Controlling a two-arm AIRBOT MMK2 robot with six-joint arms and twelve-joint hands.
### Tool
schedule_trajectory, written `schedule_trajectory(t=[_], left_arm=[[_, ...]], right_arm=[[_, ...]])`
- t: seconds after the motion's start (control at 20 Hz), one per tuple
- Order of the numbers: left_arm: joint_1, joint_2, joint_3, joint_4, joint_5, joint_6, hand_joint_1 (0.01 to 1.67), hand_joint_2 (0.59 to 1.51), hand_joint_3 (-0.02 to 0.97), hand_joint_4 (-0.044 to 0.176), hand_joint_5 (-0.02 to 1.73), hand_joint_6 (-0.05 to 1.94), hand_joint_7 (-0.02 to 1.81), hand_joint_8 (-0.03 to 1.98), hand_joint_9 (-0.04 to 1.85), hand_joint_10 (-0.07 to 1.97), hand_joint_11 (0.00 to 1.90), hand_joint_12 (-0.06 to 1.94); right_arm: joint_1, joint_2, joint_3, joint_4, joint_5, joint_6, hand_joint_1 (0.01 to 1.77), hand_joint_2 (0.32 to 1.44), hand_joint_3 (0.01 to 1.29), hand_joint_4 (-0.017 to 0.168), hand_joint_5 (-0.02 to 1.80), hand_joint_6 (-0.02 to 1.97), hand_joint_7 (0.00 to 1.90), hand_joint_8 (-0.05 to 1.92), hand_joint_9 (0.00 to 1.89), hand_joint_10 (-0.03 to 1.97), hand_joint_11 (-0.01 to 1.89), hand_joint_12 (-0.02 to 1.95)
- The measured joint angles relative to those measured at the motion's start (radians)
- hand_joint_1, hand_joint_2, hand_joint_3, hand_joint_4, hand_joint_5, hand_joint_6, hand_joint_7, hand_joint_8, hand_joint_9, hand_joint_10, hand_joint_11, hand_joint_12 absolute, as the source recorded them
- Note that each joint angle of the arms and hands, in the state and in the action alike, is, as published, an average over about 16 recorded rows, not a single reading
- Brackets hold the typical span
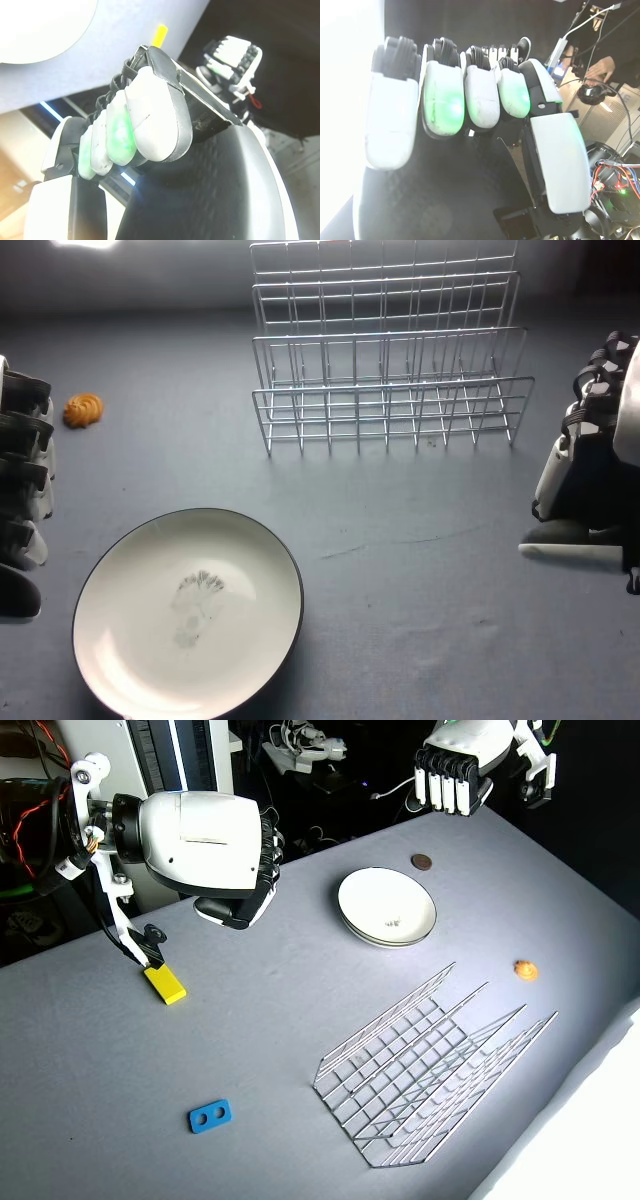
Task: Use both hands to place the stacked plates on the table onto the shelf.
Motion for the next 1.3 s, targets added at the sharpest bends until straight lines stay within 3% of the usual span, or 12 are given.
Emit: schedule_trajectory(t=[0.3,0.4,0.55,0.65,0.8,1.1,1.3], left_arm=[[0.001,-0.001,0.002,0.001,-0.003,0.005,0.11,1.110,0.034,0.020,0.41,0.46,0.42,0.45,0.48,0.46,0.55,0.46],[0.001,-0.001,0.002,0.000,-0.004,0.006,0.10,1.105,0.031,0.017,0.36,0.40,0.37,0.39,0.42,0.40,0.48,0.40],[0.002,-0.002,0.002,-0.002,-0.006,0.009,0.02,1.085,0.021,-0.003,0.12,0.11,0.12,0.10,0.16,0.11,0.20,0.11],[0.002,-0.002,0.001,-0.003,-0.006,0.010,0.01,1.086,0.015,0.001,0.03,0.00,0.03,0.00,0.05,0.01,0.07,0.00],[0.001,-0.002,-0.001,0.005,-0.001,0.000,0.01,1.086,0.017,-0.001,0.02,-0.01,0.02,-0.01,0.01,0.01,0.01,-0.01],[-0.013,-0.003,-0.001,0.037,0.007,-0.026,0.01,1.095,0.014,-0.002,0.02,-0.01,0.02,-0.01,0.02,0.01,0.01,-0.01],[-0.032,-0.004,0.008,0.078,0.008,-0.054,0.01,1.102,0.014,-0.002,0.02,-0.01,0.02,-0.01,0.02,0.01,0.01,-0.01]], right_arm=[[0.005,-0.002,0.000,0.000,-0.005,0.000,0.18,1.13,0.04,0.024,0.46,0.57,0.51,0.55,0.53,0.56,0.64,0.49],[0.006,-0.002,0.000,0.000,-0.007,0.000,0.25,1.11,0.04,0.020,0.40,0.50,0.45,0.48,0.47,0.49,0.56,0.44],[0.008,-0.004,0.000,0.001,-0.014,0.000,0.39,1.06,0.04,-0.002,0.18,0.20,0.20,0.18,0.21,0.19,0.27,0.21],[0.010,-0.004,0.000,0.001,-0.017,0.000,0.52,1.04,0.03,-0.003,0.06,0.05,0.07,0.04,0.07,0.04,0.10,0.13],[0.012,-0.004,0.000,0.001,-0.023,0.000,0.74,1.02,0.03,-0.002,0.02,0.02,0.02,0.02,0.02,0.01,0.02,0.20],[0.013,-0.004,0.000,0.000,-0.041,0.001,1.18,0.98,0.02,-0.003,0.02,0.02,0.02,0.01,0.02,0.00,0.02,0.40],[0.018,-0.004,0.000,-0.008,-0.060,0.004,1.21,0.97,0.02,-0.003,0.02,0.02,0.02,0.01,0.02,0.00,0.02,0.47]])
